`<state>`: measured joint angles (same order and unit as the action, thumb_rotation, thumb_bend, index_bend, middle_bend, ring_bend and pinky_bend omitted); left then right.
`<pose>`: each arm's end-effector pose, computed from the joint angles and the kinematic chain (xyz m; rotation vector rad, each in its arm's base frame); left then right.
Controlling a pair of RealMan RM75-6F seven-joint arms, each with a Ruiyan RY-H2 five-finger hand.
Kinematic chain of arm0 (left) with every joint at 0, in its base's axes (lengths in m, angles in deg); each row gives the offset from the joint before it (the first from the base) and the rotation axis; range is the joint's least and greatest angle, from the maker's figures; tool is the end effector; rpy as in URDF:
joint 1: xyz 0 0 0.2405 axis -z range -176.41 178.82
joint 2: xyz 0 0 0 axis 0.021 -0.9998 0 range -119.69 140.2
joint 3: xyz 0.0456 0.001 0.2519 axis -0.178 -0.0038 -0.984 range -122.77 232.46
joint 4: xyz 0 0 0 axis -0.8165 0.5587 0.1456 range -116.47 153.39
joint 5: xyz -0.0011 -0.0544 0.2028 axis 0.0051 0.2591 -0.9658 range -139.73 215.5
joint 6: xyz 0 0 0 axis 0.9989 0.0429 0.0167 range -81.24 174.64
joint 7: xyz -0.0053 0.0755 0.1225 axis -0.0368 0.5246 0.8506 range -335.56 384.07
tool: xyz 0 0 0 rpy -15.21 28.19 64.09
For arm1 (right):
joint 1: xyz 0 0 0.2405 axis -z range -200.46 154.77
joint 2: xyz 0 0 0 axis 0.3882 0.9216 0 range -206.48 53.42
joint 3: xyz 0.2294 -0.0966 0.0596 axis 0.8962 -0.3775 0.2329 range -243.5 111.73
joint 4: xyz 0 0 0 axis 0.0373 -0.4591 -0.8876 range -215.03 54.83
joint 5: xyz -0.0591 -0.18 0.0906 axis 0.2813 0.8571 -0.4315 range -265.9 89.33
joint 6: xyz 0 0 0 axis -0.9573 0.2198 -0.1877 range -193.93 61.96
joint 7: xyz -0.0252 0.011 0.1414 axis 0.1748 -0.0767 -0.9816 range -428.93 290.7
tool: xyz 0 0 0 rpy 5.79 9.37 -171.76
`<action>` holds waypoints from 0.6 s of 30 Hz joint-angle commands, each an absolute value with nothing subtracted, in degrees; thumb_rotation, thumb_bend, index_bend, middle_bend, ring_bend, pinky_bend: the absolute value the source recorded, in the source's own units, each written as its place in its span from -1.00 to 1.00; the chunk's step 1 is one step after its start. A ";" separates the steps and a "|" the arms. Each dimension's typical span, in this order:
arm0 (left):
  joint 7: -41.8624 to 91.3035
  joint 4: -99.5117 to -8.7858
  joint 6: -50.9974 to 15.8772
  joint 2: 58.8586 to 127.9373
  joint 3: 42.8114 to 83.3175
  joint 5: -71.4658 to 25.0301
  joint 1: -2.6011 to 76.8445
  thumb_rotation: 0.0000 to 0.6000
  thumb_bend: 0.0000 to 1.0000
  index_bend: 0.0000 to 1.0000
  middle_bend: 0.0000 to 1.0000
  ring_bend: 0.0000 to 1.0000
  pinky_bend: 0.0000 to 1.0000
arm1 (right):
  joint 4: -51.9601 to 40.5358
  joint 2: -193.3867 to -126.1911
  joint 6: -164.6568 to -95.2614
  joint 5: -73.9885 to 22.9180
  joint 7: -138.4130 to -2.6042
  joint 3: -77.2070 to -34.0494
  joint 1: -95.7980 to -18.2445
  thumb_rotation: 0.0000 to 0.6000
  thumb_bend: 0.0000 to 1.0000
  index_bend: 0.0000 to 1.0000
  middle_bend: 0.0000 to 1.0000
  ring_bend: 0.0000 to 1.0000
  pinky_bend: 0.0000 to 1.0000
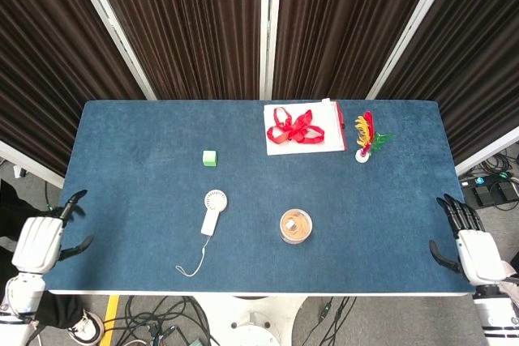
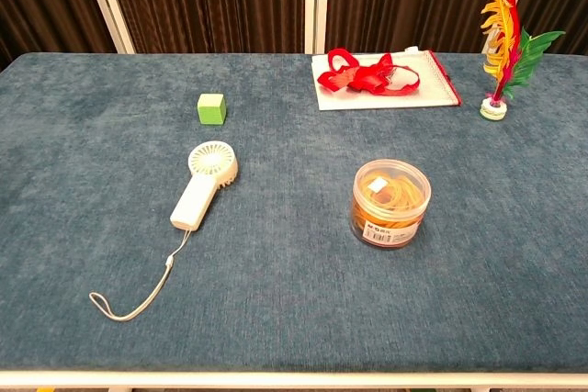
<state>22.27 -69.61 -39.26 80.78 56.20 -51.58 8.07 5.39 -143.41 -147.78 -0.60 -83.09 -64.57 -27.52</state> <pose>-0.3016 0.1862 0.1246 -1.4400 -0.9214 -1.0106 -0.3329 -0.1754 0.1425 1.3752 -1.0937 0.9876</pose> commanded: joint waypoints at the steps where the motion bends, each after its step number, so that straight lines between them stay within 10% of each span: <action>1: 23.72 -69.61 -37.91 80.97 54.93 -52.42 8.26 1.00 -0.33 -0.75 0.72 0.76 0.75 | 5.03 -143.17 -148.11 -0.42 -82.93 -64.62 -27.42 1.00 -0.35 -1.00 -1.00 -1.00 -1.00; 18: 28.96 -70.87 -25.97 87.40 50.51 -58.58 14.74 1.00 -0.11 -0.75 0.75 0.77 0.74 | 5.77 -143.21 -147.69 -0.78 -83.19 -64.11 -27.98 1.00 -0.35 -1.00 -1.00 -1.00 -1.00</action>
<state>27.83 -70.29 -27.71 86.11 50.72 -58.35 13.43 5.75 -143.21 -147.70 -0.77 -83.19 -64.12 -27.97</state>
